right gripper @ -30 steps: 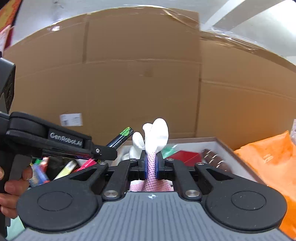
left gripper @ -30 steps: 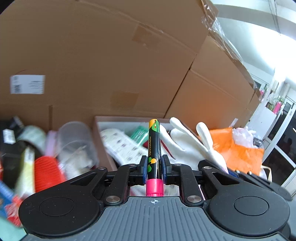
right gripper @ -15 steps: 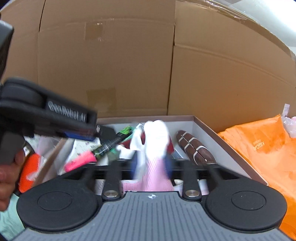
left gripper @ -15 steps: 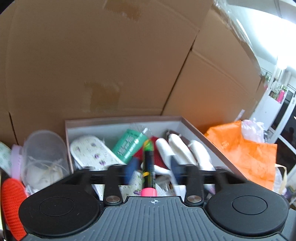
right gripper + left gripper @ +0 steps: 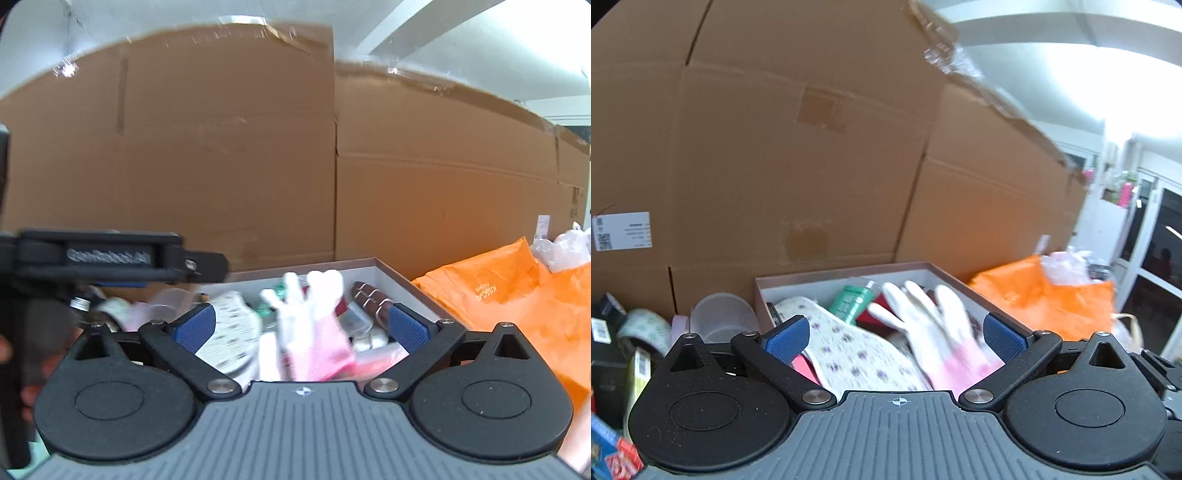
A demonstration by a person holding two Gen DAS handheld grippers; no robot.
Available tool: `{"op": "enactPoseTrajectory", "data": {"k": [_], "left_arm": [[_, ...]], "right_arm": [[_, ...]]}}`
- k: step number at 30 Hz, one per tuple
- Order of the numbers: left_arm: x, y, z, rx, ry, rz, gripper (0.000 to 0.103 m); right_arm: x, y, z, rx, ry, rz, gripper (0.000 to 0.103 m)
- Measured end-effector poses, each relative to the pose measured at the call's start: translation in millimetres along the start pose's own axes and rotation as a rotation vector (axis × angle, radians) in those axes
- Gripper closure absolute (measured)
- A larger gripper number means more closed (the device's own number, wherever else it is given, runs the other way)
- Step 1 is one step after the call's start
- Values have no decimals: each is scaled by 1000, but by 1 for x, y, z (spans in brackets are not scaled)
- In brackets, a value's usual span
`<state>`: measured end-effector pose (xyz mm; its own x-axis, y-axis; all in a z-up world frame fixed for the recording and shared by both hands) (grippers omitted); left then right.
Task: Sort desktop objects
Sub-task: 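Carry the marker and glove into the brown box and open both grippers, then lift both grippers away from the box and back toward the pile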
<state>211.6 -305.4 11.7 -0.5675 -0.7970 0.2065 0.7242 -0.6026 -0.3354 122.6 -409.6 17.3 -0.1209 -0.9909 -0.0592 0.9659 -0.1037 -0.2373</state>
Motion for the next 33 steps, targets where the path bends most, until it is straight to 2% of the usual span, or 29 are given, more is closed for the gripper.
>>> {"op": "enactPoseTrajectory", "data": {"k": [3, 11, 15, 22, 26, 33], "left_arm": [[8, -25, -12, -4, 39, -29, 0], [44, -75, -40, 4, 194, -135, 0], [54, -89, -48, -3, 253, -130, 0], [52, -117, -42, 32, 217, -122, 0], [52, -122, -43, 40, 248, -103, 0], [52, -119, -48, 17, 232, -105, 0]], "right_arm": [[-19, -41, -10, 17, 8, 4, 1], [-47, -133, -46, 2, 33, -88, 1], [-42, -152, -48, 13, 92, -92, 1], [-45, -171, -46, 35, 114, -75, 1], [-50, -173, -46, 39, 110, -55, 1], [-49, -174, -44, 47, 106, -53, 1]]}}
Point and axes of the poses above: each gripper's, at about its wrist camera, not at the fingertips, and y roughly the way its jaws point, x to its right, z to its top, the point moved 7 cm from there along y, roughly the way its jaws point, and after that the axes turned 5 degrees about z, right-handed, at the moved point
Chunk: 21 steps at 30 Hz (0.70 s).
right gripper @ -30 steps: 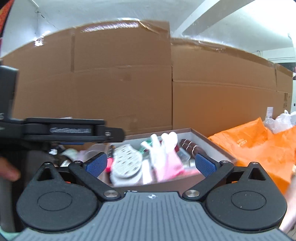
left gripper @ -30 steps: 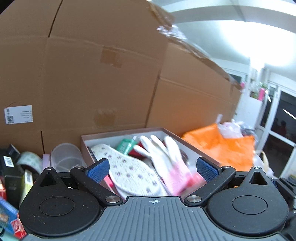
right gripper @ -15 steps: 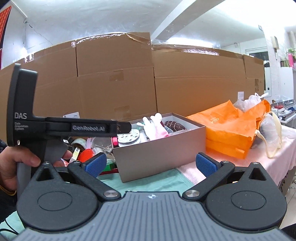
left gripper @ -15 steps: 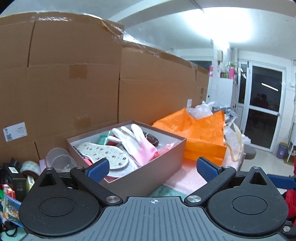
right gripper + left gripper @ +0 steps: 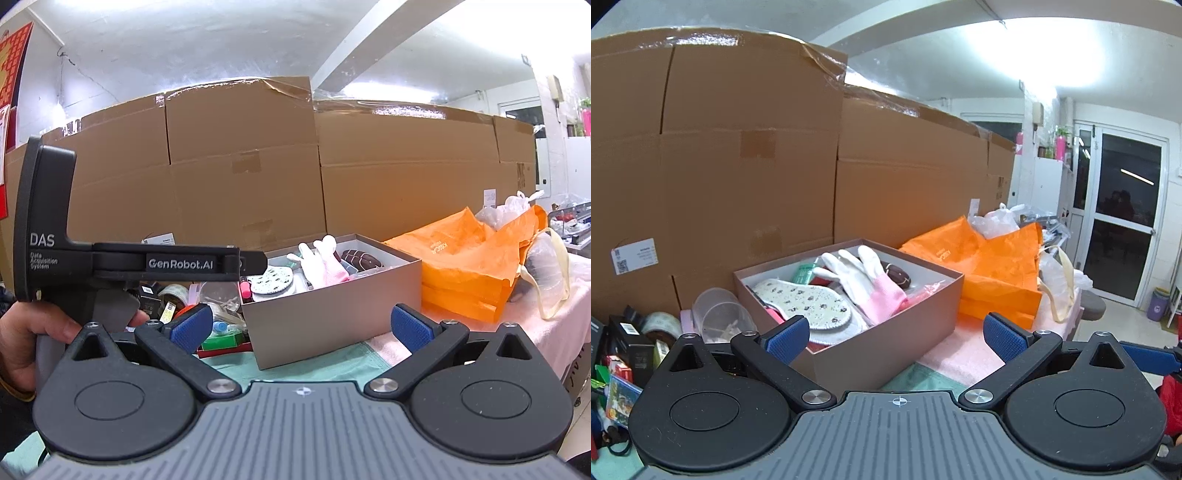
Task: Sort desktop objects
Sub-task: 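Lift both grippers away from the box and back toward the pile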
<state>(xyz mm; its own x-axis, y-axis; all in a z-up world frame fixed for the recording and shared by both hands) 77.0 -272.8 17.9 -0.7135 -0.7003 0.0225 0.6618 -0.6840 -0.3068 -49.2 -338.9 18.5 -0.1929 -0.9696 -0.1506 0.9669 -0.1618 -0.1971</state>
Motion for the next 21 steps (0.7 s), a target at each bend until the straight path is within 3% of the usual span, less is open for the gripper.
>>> {"op": "enactPoseTrajectory", "data": {"k": [10, 21], "left_arm": [[-29, -13, -15, -4, 9, 58, 0], [-107, -39, -46, -63, -75, 252, 0]], "right_arm": [[-13, 20, -6, -8, 22, 49, 1], [-44, 63, -14, -58, 12, 160, 1]]}}
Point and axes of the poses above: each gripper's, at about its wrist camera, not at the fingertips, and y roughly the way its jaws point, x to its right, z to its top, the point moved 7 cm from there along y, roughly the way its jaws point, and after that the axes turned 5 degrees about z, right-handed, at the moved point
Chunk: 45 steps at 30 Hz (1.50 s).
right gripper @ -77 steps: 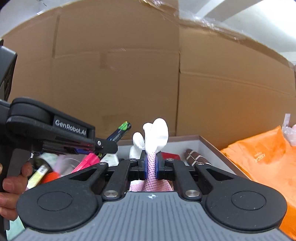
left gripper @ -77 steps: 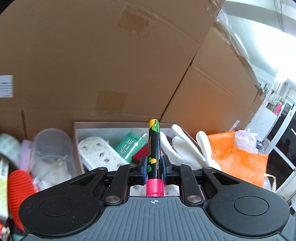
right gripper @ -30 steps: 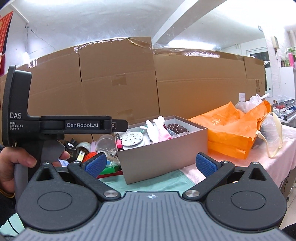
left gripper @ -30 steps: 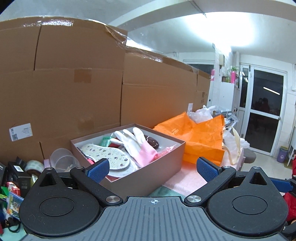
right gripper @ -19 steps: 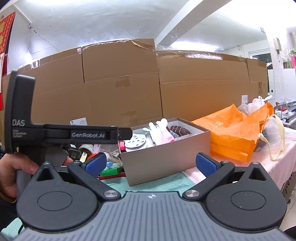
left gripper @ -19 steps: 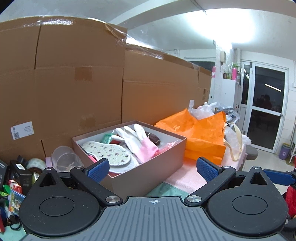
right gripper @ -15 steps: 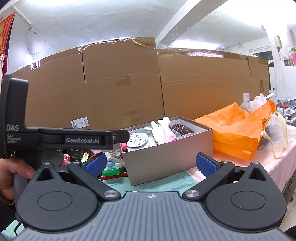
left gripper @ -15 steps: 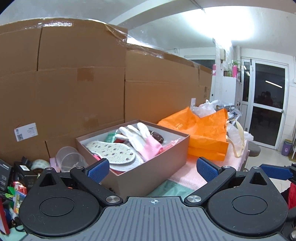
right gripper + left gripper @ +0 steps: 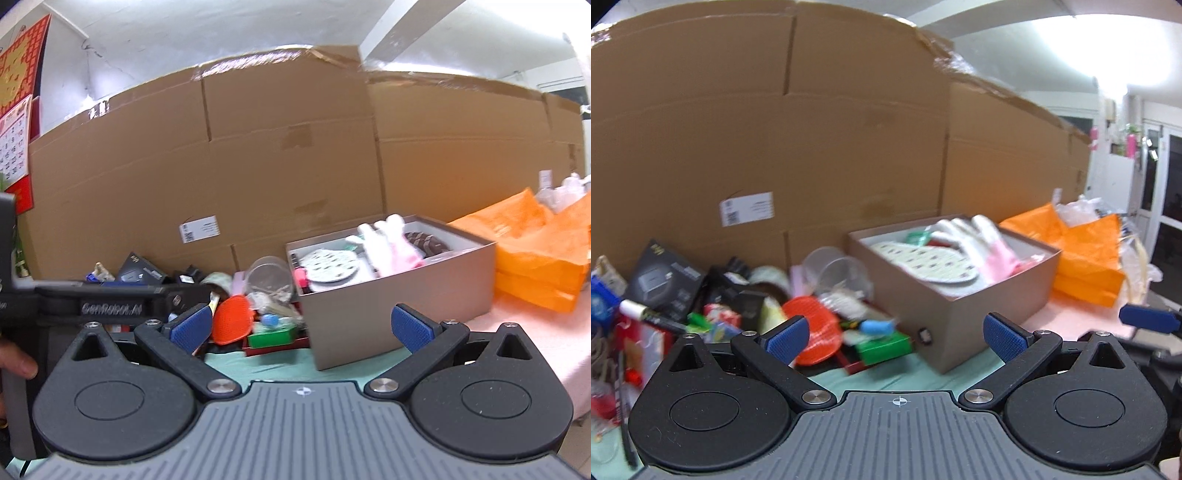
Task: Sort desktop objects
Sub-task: 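Lift both grippers away from the box and back toward the pile, then move both grippers toward the red-and-blue playing card box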
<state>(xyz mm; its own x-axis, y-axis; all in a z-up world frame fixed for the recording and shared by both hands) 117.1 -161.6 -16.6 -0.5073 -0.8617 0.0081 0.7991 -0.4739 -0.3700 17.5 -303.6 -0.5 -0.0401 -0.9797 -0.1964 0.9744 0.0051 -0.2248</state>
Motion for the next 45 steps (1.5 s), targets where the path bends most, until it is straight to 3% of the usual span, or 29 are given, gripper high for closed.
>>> {"op": "enactPoseTrajectory", "data": {"k": [6, 11, 18, 30, 40, 45], "left_arm": [[-50, -2, -29, -70, -79, 98, 0], [-85, 1, -49, -114, -82, 186, 0], [-124, 15, -60, -143, -144, 246, 0], [-155, 83, -56, -198, -212, 231, 9], [-175, 127, -57, -227, -244, 208, 10], [-174, 134, -55, -224, -256, 168, 14]], "right_arm": [[-23, 38, -10, -67, -19, 104, 1], [-39, 70, -26, -128, -27, 177, 1], [-70, 114, -47, -208, -112, 255, 2], [-98, 192, -73, -319, -195, 299, 12], [-110, 242, -82, -345, -199, 328, 20], [-111, 256, -88, -364, -184, 348, 35]]}}
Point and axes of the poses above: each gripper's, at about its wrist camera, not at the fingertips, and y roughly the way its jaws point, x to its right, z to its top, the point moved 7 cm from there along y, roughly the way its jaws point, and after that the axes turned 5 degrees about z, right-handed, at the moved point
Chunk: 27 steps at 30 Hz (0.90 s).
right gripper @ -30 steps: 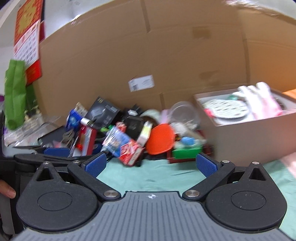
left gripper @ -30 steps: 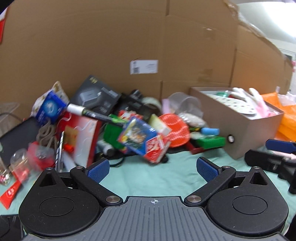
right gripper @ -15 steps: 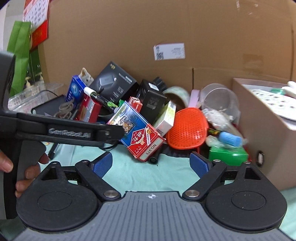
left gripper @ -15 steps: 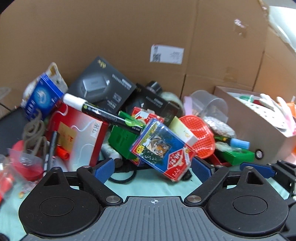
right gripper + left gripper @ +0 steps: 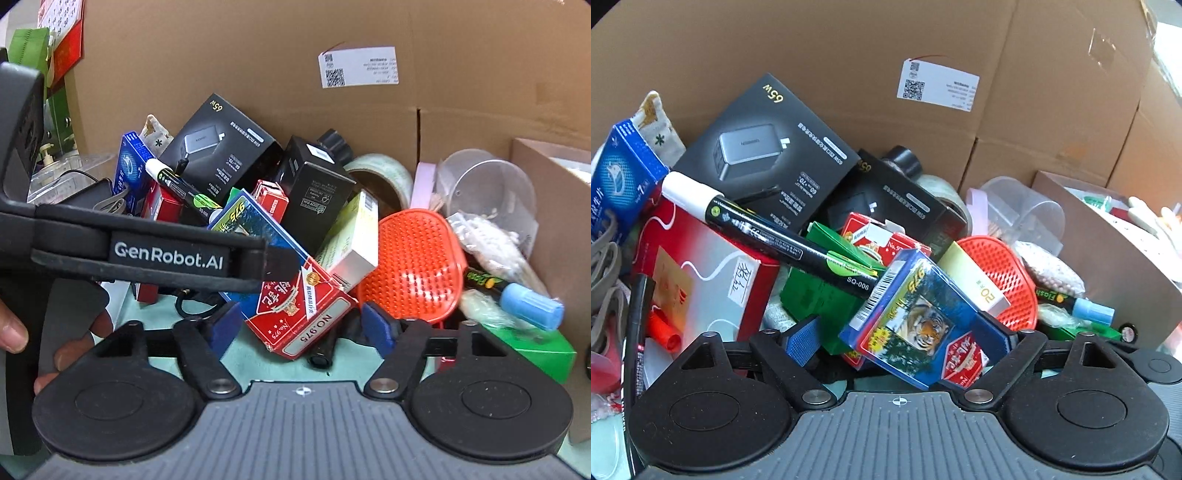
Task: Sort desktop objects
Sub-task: 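Move both grippers toward the red-and-blue playing card box, then grasp the blue tiger card box with the left gripper while the right grasps the red card box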
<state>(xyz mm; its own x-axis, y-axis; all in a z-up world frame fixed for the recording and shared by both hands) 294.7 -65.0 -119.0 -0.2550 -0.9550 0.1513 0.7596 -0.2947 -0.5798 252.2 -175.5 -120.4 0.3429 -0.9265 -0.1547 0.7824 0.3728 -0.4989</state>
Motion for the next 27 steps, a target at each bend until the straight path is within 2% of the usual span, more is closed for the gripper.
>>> {"op": "enactPoseTrajectory", "data": {"k": [1, 5, 11, 13, 15, 18, 19, 20, 23, 26, 27], "left_arm": [[2, 1, 1, 2, 7, 2, 16], [4, -6, 0, 12, 28, 18, 30], [4, -18, -4, -3, 27, 32, 51], [5, -22, -7, -20, 22, 21, 61], [8, -24, -12, -42, 17, -15, 67], [13, -30, -20, -50, 10, -18, 67], [15, -31, -22, -52, 11, -21, 52], [15, -31, -23, -56, 11, -22, 48], [14, -28, -26, -60, 1, -10, 40], [12, -21, -24, -70, -14, -5, 37], [11, -19, -23, -71, -17, -5, 36]], "right_arm": [[0, 1, 0, 1, 5, 6, 37], [0, -1, 0, 10, 13, 13, 55], [0, -7, 0, 15, 27, 13, 57], [-1, -11, -2, 14, 17, -3, 57], [-3, -18, -2, 28, 24, 26, 59], [-7, -25, -5, 25, 15, 41, 59], [-7, -27, -7, 25, 3, 27, 58], [-7, -28, -9, 20, -3, 18, 54], [0, -29, -11, 16, 14, 2, 48], [4, -25, -10, 19, 15, 4, 36], [5, -23, -12, 15, 10, 5, 35]]}}
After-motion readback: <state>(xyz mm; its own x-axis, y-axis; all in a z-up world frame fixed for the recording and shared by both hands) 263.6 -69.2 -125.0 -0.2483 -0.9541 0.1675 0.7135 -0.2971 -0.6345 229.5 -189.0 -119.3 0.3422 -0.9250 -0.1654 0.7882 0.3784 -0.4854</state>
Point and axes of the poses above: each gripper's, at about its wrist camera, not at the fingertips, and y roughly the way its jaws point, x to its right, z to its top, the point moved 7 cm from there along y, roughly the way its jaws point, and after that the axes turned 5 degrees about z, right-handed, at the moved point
